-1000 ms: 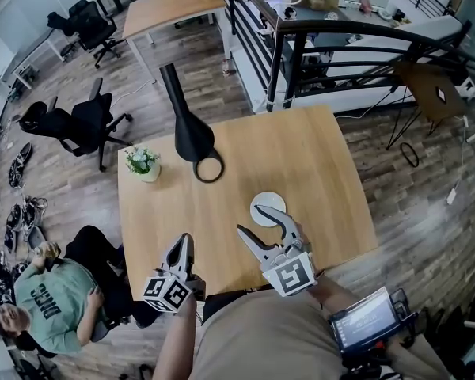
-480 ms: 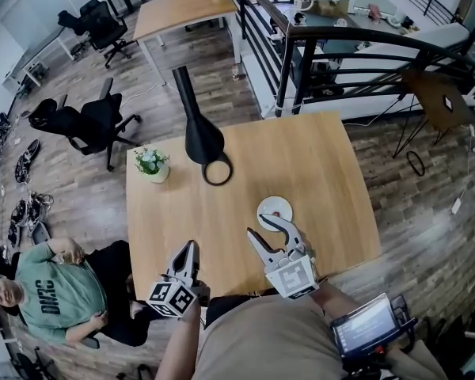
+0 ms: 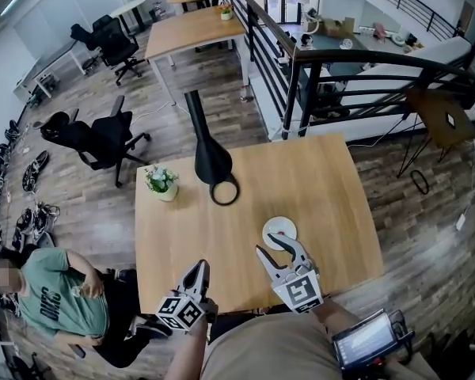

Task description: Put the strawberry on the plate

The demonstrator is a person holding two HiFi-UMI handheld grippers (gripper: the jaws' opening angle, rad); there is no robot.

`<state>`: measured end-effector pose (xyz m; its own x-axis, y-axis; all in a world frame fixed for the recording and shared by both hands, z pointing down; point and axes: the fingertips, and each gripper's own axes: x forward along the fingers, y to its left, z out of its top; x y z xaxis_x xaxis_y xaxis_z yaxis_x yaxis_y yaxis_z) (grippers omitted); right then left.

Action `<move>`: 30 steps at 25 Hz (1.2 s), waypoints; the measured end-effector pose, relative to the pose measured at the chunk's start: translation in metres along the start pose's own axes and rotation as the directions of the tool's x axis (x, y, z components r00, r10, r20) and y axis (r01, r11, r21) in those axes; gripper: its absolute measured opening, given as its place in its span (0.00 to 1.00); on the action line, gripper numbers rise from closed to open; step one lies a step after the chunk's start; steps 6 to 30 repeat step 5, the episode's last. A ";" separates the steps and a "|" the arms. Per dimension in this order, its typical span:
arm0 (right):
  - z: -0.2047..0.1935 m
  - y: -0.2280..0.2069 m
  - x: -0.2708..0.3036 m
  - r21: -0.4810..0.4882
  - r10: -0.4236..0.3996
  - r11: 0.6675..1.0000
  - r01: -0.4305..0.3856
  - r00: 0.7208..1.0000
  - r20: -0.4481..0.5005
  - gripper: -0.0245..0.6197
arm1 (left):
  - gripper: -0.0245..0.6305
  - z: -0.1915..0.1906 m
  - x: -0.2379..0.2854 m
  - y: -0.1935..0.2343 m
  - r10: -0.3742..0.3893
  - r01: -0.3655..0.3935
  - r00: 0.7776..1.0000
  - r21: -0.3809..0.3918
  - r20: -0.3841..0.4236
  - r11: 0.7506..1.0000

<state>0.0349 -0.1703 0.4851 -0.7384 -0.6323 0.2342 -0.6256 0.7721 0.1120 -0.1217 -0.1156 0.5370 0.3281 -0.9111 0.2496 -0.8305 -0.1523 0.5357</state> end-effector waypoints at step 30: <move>-0.004 -0.003 -0.011 0.017 -0.015 1.000 0.015 1.000 -0.011 0.27 | 0.04 -0.012 -0.004 -0.006 -0.007 0.007 1.000 -0.018 -0.024 1.000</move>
